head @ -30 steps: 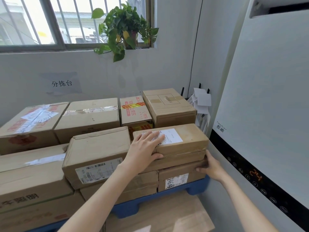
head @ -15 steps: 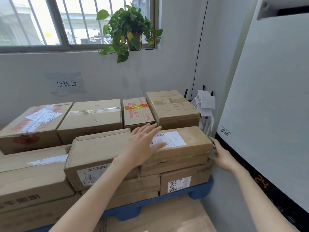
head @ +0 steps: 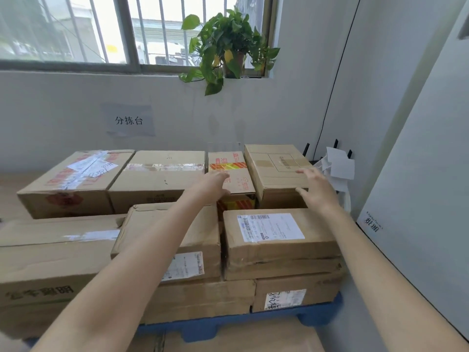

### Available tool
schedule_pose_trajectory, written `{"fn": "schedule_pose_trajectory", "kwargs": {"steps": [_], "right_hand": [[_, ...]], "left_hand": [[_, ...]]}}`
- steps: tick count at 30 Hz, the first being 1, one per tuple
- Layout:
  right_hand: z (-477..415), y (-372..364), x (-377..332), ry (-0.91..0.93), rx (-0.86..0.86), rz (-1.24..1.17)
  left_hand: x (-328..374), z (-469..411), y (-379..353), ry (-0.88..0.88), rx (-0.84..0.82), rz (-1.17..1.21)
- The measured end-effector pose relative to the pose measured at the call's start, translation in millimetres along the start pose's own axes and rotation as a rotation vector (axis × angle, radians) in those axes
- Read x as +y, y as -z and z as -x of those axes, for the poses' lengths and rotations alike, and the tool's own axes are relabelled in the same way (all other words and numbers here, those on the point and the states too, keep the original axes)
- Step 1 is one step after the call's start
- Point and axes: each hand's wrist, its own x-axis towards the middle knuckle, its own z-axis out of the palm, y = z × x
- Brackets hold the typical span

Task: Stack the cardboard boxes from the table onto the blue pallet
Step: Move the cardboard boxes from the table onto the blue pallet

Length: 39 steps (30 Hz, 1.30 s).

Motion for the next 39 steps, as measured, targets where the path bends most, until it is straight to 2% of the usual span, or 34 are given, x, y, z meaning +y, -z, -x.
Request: {"fn": "schedule_pose_trajectory", "kwargs": {"steps": [4,9,12,15,20,23,25,31,34,36,39], "right_hand": [[-13.8,-17.3,-10.8,0.042,-0.226,0.089],[-24.3,-27.6,-15.2,0.113,-0.369,0.188],[-27.2,-29.9,-15.2,0.131,-0.355,0.224],[-27.5,-28.4,-15.3,0.138,-0.336,0.241],[-21.3,-24.5,-20.4,0.126,-0.359,0.238],[-7.0,-15.9,-39.2,0.146,-0.263,0.144],[7.0,-7.7,-59.1,0.192,-0.273,0.007],[45.0,2.6,-104.4,0.332,-0.668,-0.195],[53.8,2.1,-109.8,0.355,-0.845,-0.109],[57.3,-2.0,-107.6,0.355,-0.908,-0.008],[61.4,-7.2,-105.9,0.374,-0.869,0.042]], "left_hand": [[-1.7,-24.1,-13.2,-0.008,-0.024,-0.106],[-6.4,-31.5,-19.0,-0.065,-0.11,-0.168],[-8.7,-29.1,-23.0,-0.103,-0.044,-0.22],[-7.0,-26.4,-21.5,-0.127,-0.046,-0.24],[-6.3,-25.1,-17.9,-0.104,-0.079,-0.138],[-14.9,-25.6,-4.3,-0.066,-0.02,-0.068],[-28.2,-23.8,4.1,-0.004,0.035,-0.087],[-61.4,-7.4,-5.5,0.187,-0.055,-0.075],[-63.5,-0.8,-6.4,0.194,-0.06,-0.096],[-64.1,0.4,-7.3,0.188,-0.035,-0.107],[-65.7,1.4,-9.3,0.185,-0.025,-0.123]]}}
